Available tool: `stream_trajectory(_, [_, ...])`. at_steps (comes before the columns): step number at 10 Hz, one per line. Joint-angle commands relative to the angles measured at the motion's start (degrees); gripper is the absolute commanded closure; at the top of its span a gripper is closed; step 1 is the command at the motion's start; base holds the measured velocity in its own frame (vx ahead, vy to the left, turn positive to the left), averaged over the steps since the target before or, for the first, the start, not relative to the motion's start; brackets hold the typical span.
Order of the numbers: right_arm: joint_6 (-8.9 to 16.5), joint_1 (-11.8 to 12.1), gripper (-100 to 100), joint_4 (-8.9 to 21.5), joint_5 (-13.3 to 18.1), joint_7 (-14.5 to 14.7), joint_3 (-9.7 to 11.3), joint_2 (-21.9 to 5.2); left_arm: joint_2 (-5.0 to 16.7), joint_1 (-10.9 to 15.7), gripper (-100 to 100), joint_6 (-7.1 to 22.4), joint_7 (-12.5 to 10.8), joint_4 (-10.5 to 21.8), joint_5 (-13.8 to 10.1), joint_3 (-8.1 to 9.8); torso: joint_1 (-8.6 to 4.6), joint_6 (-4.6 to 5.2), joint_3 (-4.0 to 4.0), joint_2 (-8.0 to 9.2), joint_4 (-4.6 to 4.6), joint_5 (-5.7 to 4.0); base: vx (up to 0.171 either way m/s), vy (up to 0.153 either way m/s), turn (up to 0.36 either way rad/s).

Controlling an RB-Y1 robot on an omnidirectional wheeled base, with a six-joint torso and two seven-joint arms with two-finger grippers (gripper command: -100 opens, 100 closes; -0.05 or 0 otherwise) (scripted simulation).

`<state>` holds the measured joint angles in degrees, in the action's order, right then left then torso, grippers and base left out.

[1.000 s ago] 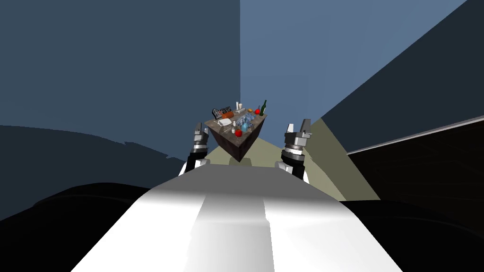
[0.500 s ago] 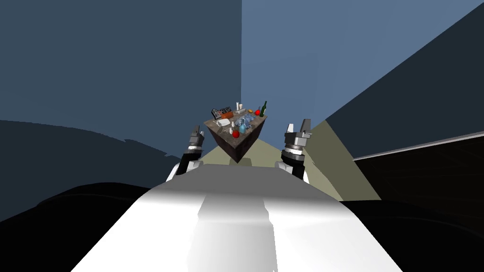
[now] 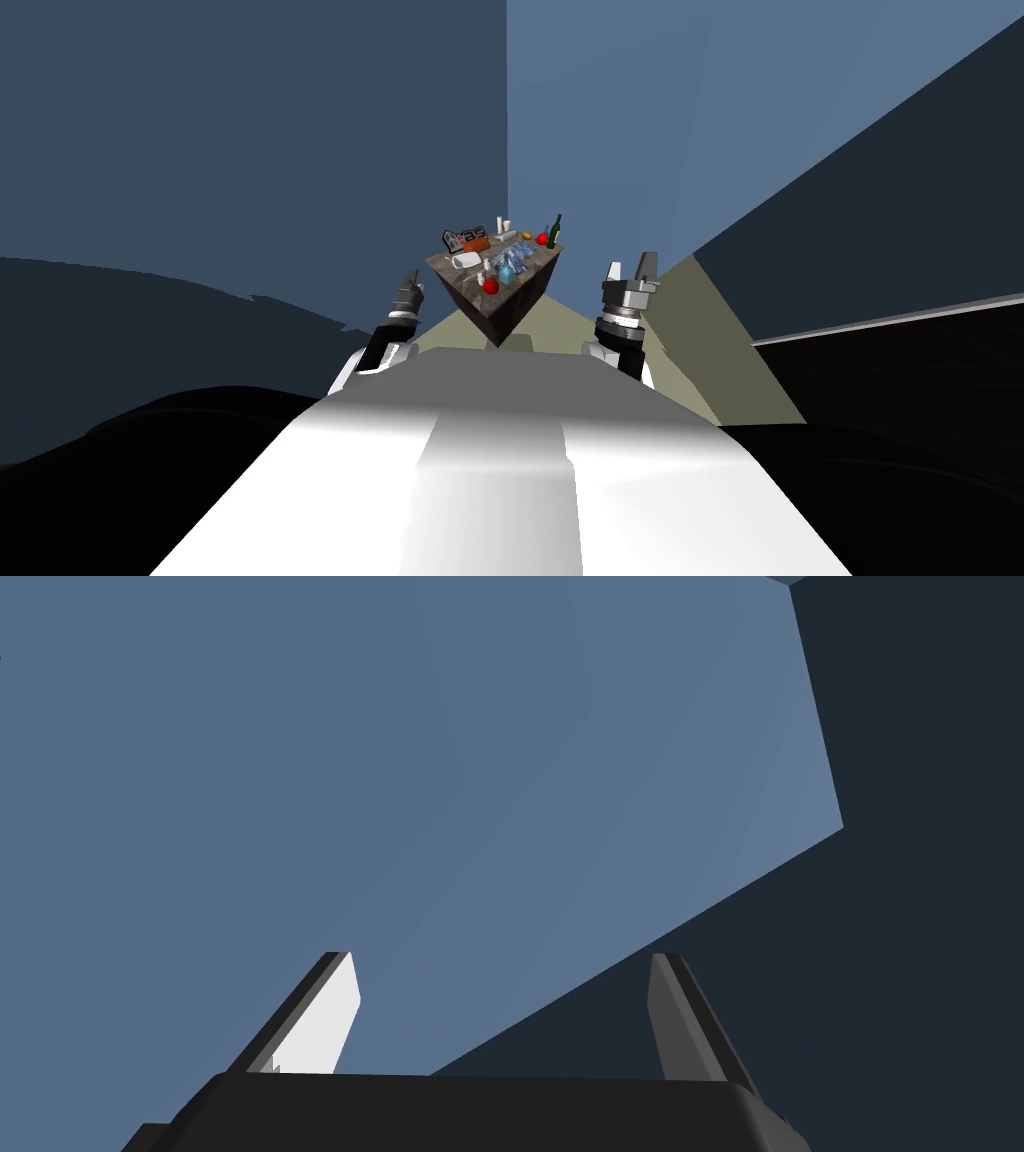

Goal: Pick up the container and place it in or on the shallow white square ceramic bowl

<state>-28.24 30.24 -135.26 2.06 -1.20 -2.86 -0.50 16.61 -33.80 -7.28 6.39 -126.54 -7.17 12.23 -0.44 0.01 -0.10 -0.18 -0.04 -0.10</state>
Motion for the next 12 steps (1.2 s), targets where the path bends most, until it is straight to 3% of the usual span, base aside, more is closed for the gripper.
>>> stream_trajectory(1, [0.00,0.00,0,0.00,0.00,0.00,0.00,0.00,0.79,-0.05,-100,1.97,0.06,0.25,-0.47,0.86,0.00,0.00,0.00,0.00,0.00,0.00,0.030,-0.087,0.016])
stream_trajectory(4, [0.00,0.00,0,0.00,0.00,0.00,0.00,0.00,3.51,-1.18,-100,6.35,0.84,1.00,-2.38,3.70,0.11,0.01,0.03,0.05,0.01,0.02,0.031,-0.103,0.011])
stream_trajectory(5, [0.00,0.00,0,0.00,0.00,0.00,0.00,0.00,3.51,-1.18,-100,7.89,0.84,1.00,-2.38,3.70,0.07,0.01,0.00,-0.01,0.00,0.02,0.037,-0.097,0.009])
stream_trajectory(6, [0.00,0.00,0,0.00,0.00,0.00,0.00,0.00,5.00,-1.74,-100,9.49,1.35,1.42,-3.48,5.11,0.10,0.01,0.00,0.00,0.00,0.02,0.044,-0.121,-0.008])
stream_trajectory(9, [0.00,0.00,0,0.00,0.00,0.00,0.00,0.00,6.57,-2.29,-100,14.35,1.94,1.84,-4.68,6.51,0.03,0.01,0.00,0.01,0.00,0.00,0.032,-0.111,-0.005])
stream_trajectory(10, [0.00,0.00,0,0.00,0.00,0.00,0.00,0.00,8.23,-2.82,-100,16.17,2.61,2.25,-5.95,7.91,0.06,0.01,0.03,0.05,0.01,0.01,0.049,-0.108,-0.030])
stream_trajectory(12, [0.00,0.00,0,0.00,0.00,0.00,0.00,0.00,8.23,-2.82,-100,18.20,2.61,2.25,-5.95,7.91,0.13,0.01,-0.04,-0.06,-0.02,0.02,0.047,-0.065,-0.003])
